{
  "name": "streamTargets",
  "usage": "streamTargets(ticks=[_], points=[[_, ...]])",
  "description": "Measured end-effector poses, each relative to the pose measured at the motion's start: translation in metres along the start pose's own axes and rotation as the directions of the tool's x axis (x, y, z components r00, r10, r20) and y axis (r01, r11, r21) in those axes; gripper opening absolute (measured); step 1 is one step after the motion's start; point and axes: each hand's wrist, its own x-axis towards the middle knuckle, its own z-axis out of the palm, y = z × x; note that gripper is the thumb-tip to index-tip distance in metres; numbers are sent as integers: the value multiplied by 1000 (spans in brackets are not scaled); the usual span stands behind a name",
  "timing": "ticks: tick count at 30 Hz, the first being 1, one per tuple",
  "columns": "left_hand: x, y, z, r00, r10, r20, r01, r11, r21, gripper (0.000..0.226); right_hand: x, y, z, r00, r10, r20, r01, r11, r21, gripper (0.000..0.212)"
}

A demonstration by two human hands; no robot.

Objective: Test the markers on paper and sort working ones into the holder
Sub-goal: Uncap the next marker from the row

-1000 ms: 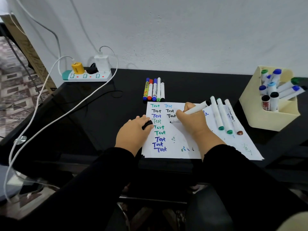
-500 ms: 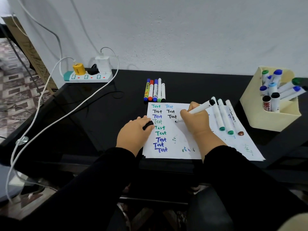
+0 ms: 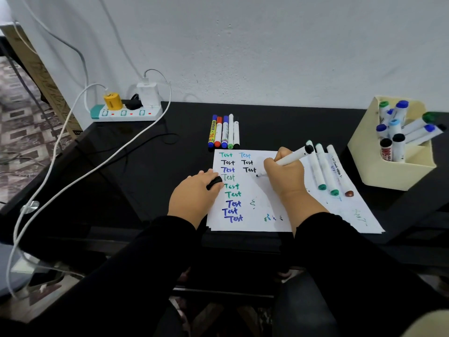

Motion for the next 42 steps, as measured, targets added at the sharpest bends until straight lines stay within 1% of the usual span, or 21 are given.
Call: streamTargets(ticks=[3, 5, 7, 9, 11, 14, 17, 19, 21, 23, 25, 27, 31, 32, 34, 37, 39, 41, 42], points=[[0, 0, 0, 1000, -7, 0, 7, 1000, 4, 42, 0, 0, 0, 1000, -7, 16, 7, 1000, -8, 34], [1, 0, 0, 1000, -8, 1, 8, 1000, 4, 42, 2, 2, -1, 1000, 5, 18, -5, 1000, 20, 35], [1, 0, 0, 1000, -6, 3, 6, 1000, 1, 42, 4, 3, -3, 999, 47, 0, -47, 994, 102, 35], [0, 0, 0, 1000, 0, 1, 0, 1000, -3, 42, 7, 4, -6, 995, 99, -10, -94, 969, 226, 36], [0, 0, 0, 1000, 3, -1, -3, 1000, -10, 40, 10, 2, -11, 991, 132, 22, -133, 950, 284, 38], [1, 0, 0, 1000, 1, 19, -1, 1000, 5, 40, 12, -2, -14, 987, 123, 105, -145, 958, 247, 38], [1, -1, -1, 1000, 10, 21, -10, 1000, 0, 40, 8, -7, -12, 986, 91, 140, -122, 966, 228, 41], [-1, 0, -4, 1000, -2, -22, 0, 995, -100, 40, 4, -12, -9, 985, 94, 145, -130, 955, 267, 43], [-7, 3, -9, 996, -33, -85, 10, 967, -255, 40, -1, -20, -7, 984, 105, 147, -151, 926, 347, 43], [-11, 7, -14, 994, -37, -100, -1, 935, -354, 39, -6, -27, -6, 983, 105, 147, -158, 898, 411, 43], [-13, 11, -20, 997, -10, -78, -23, 913, -408, 38, -13, -35, -4, 985, 97, 142, -149, 891, 430, 42], [-14, 18, -27, 999, 17, -28, -28, 886, -463, 37, -18, -43, -3, 987, 84, 134, -134, 892, 431, 41], [-21, 31, -36, 995, 88, 46, -40, 776, -630, 37, -27, -55, -6, 985, 46, 168, -111, 908, 405, 41], [-23, 34, -38, 992, 111, 57, -48, 761, -647, 37, -30, -58, -7, 983, 39, 181, -107, 917, 384, 40], [-25, 42, -43, 989, 134, 64, -63, 764, -642, 38, -34, -64, -10, 979, 30, 199, -102, 928, 359, 37], [-27, 52, -49, 996, 83, 29, -46, 768, -638, 39, -36, -68, -15, 971, 19, 237, -113, 915, 387, 37], [-28, 56, -51, 999, 39, 8, -23, 746, -665, 36, -37, -70, -19, 960, 17, 278, -136, 900, 415, 34], [-29, 60, -56, 999, 24, 30, 5, 712, -702, 30, -36, -71, -23, 956, 5, 293, -145, 877, 458, 34], [-29, 62, -59, 997, 39, 59, 15, 700, -714, 27, -34, -71, -26, 958, -4, 288, -141, 866, 479, 35]])
